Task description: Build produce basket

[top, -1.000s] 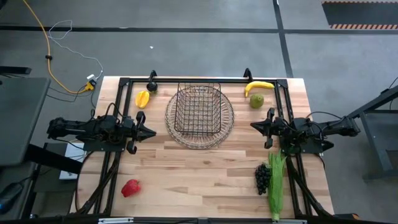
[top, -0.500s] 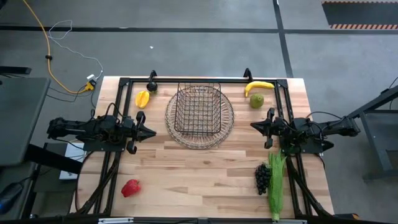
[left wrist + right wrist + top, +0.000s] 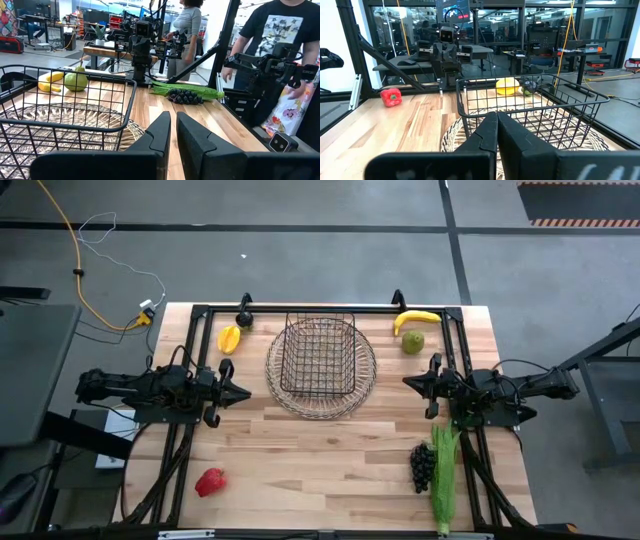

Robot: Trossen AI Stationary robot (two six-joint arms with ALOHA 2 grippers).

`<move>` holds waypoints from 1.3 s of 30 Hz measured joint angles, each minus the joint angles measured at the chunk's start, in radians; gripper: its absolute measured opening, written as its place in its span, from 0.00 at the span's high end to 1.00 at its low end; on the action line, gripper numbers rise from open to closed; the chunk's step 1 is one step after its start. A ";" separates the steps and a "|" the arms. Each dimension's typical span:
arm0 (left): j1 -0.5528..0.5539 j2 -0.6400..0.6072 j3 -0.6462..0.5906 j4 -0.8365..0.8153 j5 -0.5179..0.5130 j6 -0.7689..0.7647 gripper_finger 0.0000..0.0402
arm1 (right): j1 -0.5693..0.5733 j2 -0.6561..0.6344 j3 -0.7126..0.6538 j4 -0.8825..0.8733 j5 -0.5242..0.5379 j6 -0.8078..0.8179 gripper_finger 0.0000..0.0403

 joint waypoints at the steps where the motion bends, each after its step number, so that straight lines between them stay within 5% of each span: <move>1: 0.000 0.000 0.000 0.000 0.000 0.000 0.95 | 0.000 0.000 0.000 0.000 0.000 0.000 1.00; 11: 0.000 0.000 0.000 0.063 0.000 0.000 0.95 | 0.000 0.000 0.000 0.000 0.000 0.000 1.00; 17: 0.000 0.000 0.000 0.365 -0.042 -0.040 0.95 | 0.000 0.000 0.000 0.000 0.000 0.000 1.00; 24: 0.000 0.009 0.016 0.716 -0.267 -0.087 0.95 | 0.000 0.000 0.000 0.000 0.000 0.000 1.00; 33: 0.009 0.266 0.358 0.296 -0.428 -0.067 0.94 | 0.000 0.000 0.000 0.000 0.000 0.000 1.00; 39: 0.054 0.448 0.711 -0.184 -0.554 -0.061 0.87 | 0.000 0.000 0.000 0.000 0.000 0.000 1.00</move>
